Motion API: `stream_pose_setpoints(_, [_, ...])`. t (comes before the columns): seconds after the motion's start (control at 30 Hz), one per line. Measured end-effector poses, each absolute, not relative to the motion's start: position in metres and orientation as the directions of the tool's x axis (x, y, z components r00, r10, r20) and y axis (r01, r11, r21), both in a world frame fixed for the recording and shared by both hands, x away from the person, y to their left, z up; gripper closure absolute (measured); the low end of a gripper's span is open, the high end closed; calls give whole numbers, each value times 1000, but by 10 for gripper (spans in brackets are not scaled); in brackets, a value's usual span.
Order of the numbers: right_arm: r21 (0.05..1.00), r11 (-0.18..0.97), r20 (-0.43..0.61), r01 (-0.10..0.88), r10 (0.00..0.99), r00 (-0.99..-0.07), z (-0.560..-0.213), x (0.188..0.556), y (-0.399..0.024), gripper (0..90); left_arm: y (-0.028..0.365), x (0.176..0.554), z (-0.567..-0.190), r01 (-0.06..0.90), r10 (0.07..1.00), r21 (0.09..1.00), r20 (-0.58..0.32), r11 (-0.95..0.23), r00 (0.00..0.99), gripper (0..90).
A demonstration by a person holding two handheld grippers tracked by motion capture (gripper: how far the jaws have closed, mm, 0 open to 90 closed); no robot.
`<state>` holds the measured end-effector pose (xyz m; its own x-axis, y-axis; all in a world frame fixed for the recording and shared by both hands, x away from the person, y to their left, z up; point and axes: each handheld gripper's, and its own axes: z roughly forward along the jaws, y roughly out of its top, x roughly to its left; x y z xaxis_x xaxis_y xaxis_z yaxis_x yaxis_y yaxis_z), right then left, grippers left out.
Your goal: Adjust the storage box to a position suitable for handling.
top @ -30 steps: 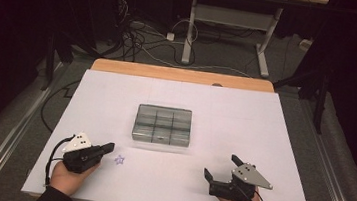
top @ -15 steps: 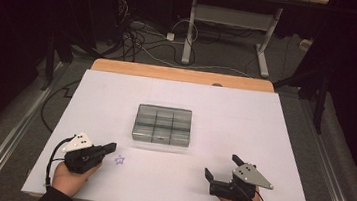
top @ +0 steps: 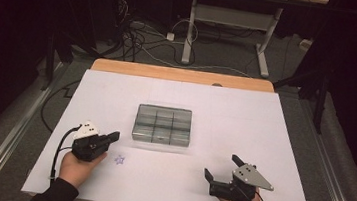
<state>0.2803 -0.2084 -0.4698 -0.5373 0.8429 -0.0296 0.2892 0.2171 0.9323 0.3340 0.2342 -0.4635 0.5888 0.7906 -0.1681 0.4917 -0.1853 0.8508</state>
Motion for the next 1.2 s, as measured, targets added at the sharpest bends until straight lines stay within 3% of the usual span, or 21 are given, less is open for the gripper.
stream_pose_setpoints(0.17, [931, 218, -29, 292, 843, -537, -470, 280, -208, 3, 232, 350, -458, 465, 767, 864, -163, -193, 620, 883])
stream_pose_setpoints(0.7, [933, 210, -22, 292, 844, -536, -469, 280, -209, 3, 218, 413, -455, 521, 805, 839, -198, -156, 559, 883])
stream_pose_setpoints(1.2, [934, 204, -18, 292, 846, -534, -469, 282, -209, 3, 204, 462, -453, 536, 836, 824, -156, -183, 527, 882])
